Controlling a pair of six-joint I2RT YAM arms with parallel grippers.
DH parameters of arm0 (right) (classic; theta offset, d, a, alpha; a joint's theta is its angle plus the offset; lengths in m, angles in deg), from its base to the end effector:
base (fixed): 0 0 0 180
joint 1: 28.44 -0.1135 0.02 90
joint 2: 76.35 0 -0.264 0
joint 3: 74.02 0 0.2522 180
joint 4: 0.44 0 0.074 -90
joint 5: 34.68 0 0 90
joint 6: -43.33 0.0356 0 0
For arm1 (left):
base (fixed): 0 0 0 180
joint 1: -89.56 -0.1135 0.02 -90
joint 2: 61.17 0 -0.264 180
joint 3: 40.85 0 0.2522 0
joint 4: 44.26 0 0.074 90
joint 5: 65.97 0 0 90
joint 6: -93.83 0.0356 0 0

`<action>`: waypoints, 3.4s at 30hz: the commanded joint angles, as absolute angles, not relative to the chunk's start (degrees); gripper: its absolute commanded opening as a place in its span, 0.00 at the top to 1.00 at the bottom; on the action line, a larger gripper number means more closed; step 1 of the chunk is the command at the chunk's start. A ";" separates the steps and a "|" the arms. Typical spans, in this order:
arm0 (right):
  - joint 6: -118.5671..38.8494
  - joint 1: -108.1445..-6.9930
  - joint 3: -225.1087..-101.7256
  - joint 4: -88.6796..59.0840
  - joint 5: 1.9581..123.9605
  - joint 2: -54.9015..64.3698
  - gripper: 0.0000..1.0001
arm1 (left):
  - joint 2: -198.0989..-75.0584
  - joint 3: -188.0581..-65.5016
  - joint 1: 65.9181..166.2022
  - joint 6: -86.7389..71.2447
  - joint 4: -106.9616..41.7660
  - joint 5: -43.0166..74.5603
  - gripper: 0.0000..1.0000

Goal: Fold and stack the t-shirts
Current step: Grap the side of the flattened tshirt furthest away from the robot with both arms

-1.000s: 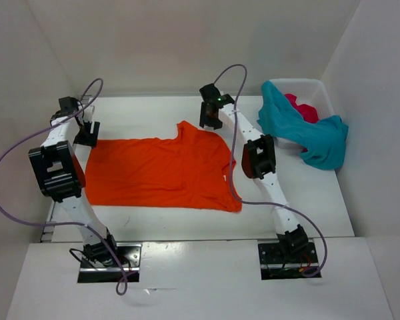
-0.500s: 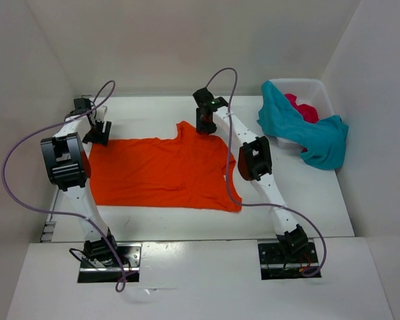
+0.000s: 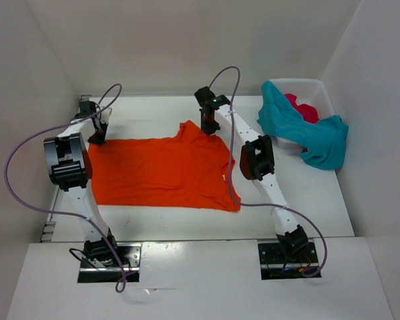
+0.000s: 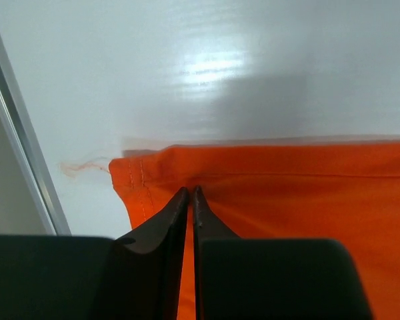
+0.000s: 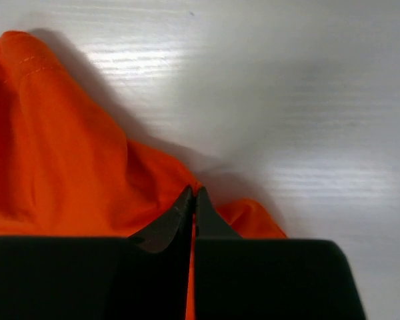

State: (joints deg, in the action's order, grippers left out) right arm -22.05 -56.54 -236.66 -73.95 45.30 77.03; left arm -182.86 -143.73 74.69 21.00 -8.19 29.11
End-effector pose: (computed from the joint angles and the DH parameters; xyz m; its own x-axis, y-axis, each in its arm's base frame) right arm 0.4901 0.2547 0.1741 -0.8878 -0.0090 -0.4602 -0.0300 0.9988 0.0385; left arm 0.4442 0.1212 0.1673 -0.8453 0.0798 -0.5283 -0.0579 0.9693 0.2390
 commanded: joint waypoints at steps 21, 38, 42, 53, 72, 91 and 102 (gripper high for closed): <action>-13.45 -60.52 -176.70 -50.85 51.10 38.15 1.00 | -169.53 -132.89 74.27 28.02 -10.81 23.43 0.27; -13.27 -58.95 -176.87 -54.45 50.67 31.31 0.47 | -184.04 -146.63 79.10 25.89 -12.83 32.99 0.21; -13.27 -57.71 -181.91 -58.59 46.53 35.18 0.48 | -185.36 -146.63 79.10 25.37 -13.35 33.61 0.21; -24.60 -55.07 -200.45 -59.29 56.81 51.18 0.43 | -187.21 -147.16 79.10 25.37 -10.99 29.14 0.24; -26.02 -56.39 -201.96 -63.51 53.74 55.49 0.38 | -182.29 -142.94 79.10 26.95 -9.93 27.20 0.82; -24.26 -56.47 -193.61 -59.73 54.79 40.30 1.00 | -168.33 -134.52 79.10 35.89 -12.65 26.49 1.00; -23.12 -61.49 -175.15 -57.10 55.41 26.67 1.00 | -157.85 -122.20 77.96 44.26 -8.70 28.16 1.00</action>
